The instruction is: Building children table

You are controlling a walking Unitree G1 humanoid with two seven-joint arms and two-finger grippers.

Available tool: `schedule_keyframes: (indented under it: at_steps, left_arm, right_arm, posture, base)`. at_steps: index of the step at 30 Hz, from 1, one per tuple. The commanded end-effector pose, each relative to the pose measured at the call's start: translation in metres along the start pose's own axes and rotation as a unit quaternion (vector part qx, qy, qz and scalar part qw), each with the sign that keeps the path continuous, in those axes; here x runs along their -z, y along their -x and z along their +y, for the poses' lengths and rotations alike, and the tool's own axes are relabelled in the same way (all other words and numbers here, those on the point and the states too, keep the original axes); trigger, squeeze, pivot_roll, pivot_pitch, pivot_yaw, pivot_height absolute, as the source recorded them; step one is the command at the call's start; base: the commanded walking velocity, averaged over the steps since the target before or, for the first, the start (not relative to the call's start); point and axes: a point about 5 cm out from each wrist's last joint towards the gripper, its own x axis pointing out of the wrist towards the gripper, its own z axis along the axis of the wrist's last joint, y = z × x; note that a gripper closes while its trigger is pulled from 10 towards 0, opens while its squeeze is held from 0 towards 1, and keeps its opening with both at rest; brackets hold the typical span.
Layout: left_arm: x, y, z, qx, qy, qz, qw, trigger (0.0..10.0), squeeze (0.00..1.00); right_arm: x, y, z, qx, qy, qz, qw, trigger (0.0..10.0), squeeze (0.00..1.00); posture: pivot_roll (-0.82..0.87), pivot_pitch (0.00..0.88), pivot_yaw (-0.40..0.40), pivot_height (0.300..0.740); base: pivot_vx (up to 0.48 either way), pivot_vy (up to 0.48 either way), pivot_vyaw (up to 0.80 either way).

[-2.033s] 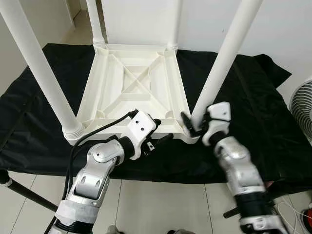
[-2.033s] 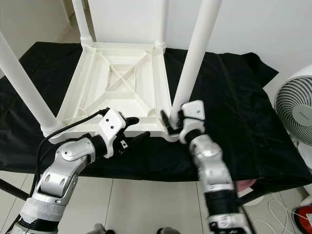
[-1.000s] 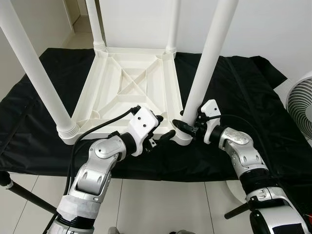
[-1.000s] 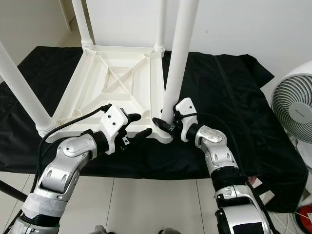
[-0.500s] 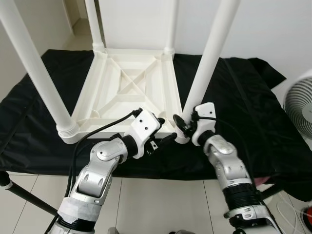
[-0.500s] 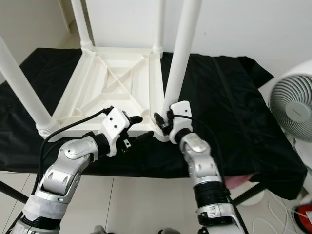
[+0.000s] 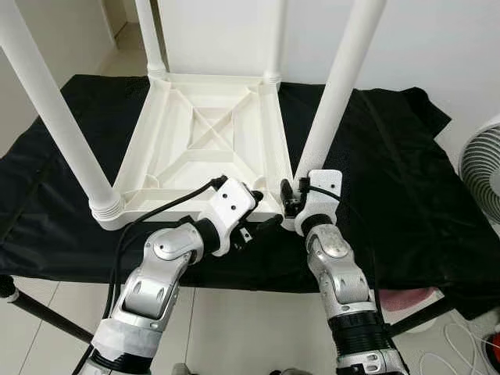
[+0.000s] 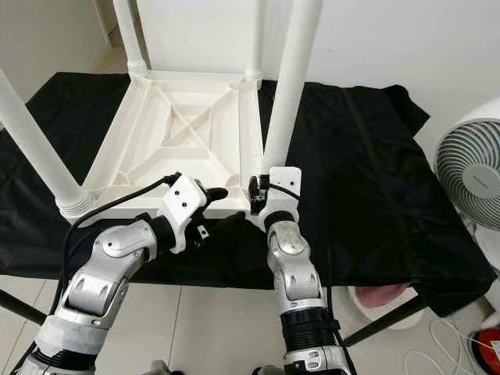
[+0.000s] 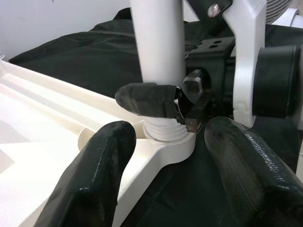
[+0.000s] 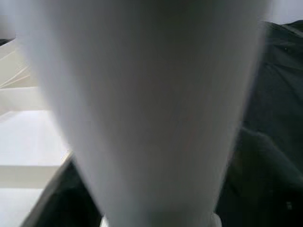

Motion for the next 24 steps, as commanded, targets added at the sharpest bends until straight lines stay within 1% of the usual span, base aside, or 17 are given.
schedule_keyframes:
  at_steps: [1, 3, 5, 8, 9, 10, 11, 13, 15, 16, 17, 19, 20, 21, 22, 23, 24]
  left_arm:
    - [0.000, 0.001, 0.004, -0.044, 0.000, 0.001, 0.999, 10.0, 0.00]
    - [0.000, 0.001, 0.005, -0.044, -0.001, 0.002, 0.999, 10.0, 0.00]
    - [-0.001, 0.001, 0.006, -0.046, -0.002, 0.001, 0.999, 10.0, 0.00]
    - [-0.001, 0.001, 0.006, -0.046, -0.002, 0.001, 0.999, 10.0, 0.00]
    - [-0.002, 0.001, 0.006, -0.046, -0.002, 0.001, 0.999, 10.0, 0.00]
    - [-0.002, 0.001, 0.007, -0.046, -0.002, 0.000, 0.999, 10.0, 0.00]
    - [-0.002, 0.001, 0.007, -0.046, -0.002, 0.000, 0.999, 10.0, 0.00]
    - [-0.003, 0.001, 0.008, -0.046, -0.003, 0.000, 0.999, 10.0, 0.00]
    - [-0.003, 0.001, 0.008, -0.046, -0.003, 0.000, 0.999, 10.0, 0.00]
    - [-0.003, 0.000, 0.008, -0.046, -0.004, -0.001, 0.999, 10.0, 0.00]
    - [-0.003, 0.000, 0.008, -0.046, -0.004, -0.001, 0.999, 10.0, 0.00]
    - [-0.004, 0.000, 0.008, -0.046, -0.005, -0.002, 0.999, 10.0, 0.00]
    - [-0.004, 0.000, 0.008, -0.046, -0.005, -0.002, 0.999, 10.0, 0.00]
    - [-0.004, 0.000, 0.009, -0.046, -0.006, -0.002, 0.999, 10.0, 0.00]
    - [-0.004, 0.000, 0.009, -0.046, -0.006, -0.002, 0.999, 10.0, 0.00]
    - [-0.004, 0.000, 0.009, -0.047, -0.006, -0.002, 0.999, 10.0, 0.00]
    - [-0.004, 0.000, 0.009, -0.047, -0.006, -0.002, 0.999, 10.0, 0.00]
  right_arm:
    - [0.002, 0.001, -0.002, -0.001, -0.008, 0.007, 1.000, 10.0, 1.00]
    - [-0.003, 0.000, 0.001, -0.044, -0.013, -0.004, 0.999, 10.0, 1.00]
    - [-0.015, 0.000, 0.001, -0.120, -0.002, -0.027, 0.992, 10.0, 1.00]
    - [-0.017, 0.000, -0.002, -0.158, 0.012, -0.024, 0.987, 10.0, 1.00]
    - [-0.019, 0.000, -0.004, -0.191, 0.030, -0.023, 0.981, 10.0, 0.00]
    - [-0.020, 0.000, -0.006, -0.221, 0.050, -0.021, 0.974, 10.0, 0.00]
    - [-0.020, 0.000, -0.006, -0.221, 0.050, -0.021, 0.974, 10.0, 0.00]
    - [-0.018, 0.002, -0.012, -0.295, 0.086, -0.011, 0.952, 10.0, 0.00]
    - [-0.018, 0.002, -0.012, -0.295, 0.086, -0.011, 0.952, 10.0, 0.00]
    - [-0.017, 0.003, -0.015, -0.320, 0.095, -0.005, 0.942, 10.0, 0.00]
    - [-0.017, 0.003, -0.015, -0.320, 0.095, -0.005, 0.942, 10.0, 0.00]
    - [-0.012, -0.001, -0.023, -0.367, 0.110, 0.018, 0.923, 10.0, 0.00]
    - [-0.012, -0.001, -0.023, -0.367, 0.110, 0.018, 0.923, 10.0, 0.00]
    - [-0.010, -0.003, -0.026, -0.383, 0.125, 0.025, 0.915, 10.0, 0.00]
    - [-0.010, -0.003, -0.026, -0.383, 0.125, 0.025, 0.915, 10.0, 0.00]
    - [-0.009, -0.005, -0.028, -0.396, 0.131, 0.032, 0.908, 10.0, 0.00]
    - [-0.009, -0.005, -0.028, -0.396, 0.131, 0.032, 0.908, 10.0, 0.00]
  posture:
    - [-0.11, 0.047, -0.004, 0.740]
    - [-0.11, 0.047, -0.004, 0.740]
    - [-0.11, 0.052, 0.002, 0.740]
    - [-0.11, 0.052, 0.002, 0.740]
    - [-0.11, 0.053, 0.006, 0.740]
    - [-0.11, 0.053, 0.008, 0.740]
    - [-0.11, 0.053, 0.008, 0.740]
    - [-0.11, 0.052, 0.012, 0.740]
    - [-0.11, 0.052, 0.012, 0.740]
    - [-0.11, 0.052, 0.012, 0.740]
    - [-0.11, 0.052, 0.012, 0.740]
    - [-0.10, 0.045, 0.014, 0.740]
    - [-0.10, 0.045, 0.014, 0.740]
    - [-0.10, 0.043, 0.013, 0.740]
    - [-0.10, 0.043, 0.013, 0.740]
    - [-0.10, 0.043, 0.013, 0.740]
    - [-0.10, 0.043, 0.013, 0.740]
  base:
    - [0.000, 0.000, 0.00]
    - [0.000, 0.000, 0.00]
    - [0.000, 0.000, 0.00]
    - [0.000, 0.000, 0.00]
    - [0.000, 0.000, 0.00]
    - [0.000, 0.000, 0.00]
    - [0.000, 0.000, 0.00]
    - [0.000, 0.000, 0.00]
    - [0.000, 0.000, 0.00]
    - [0.000, 0.000, 0.00]
    - [0.000, 0.000, 0.00]
    - [0.000, 0.000, 0.00]
    - [0.000, 0.000, 0.00]
    - [0.000, 0.000, 0.00]
    - [0.000, 0.000, 0.00]
    - [0.000, 0.000, 0.00]
    - [0.000, 0.000, 0.00]
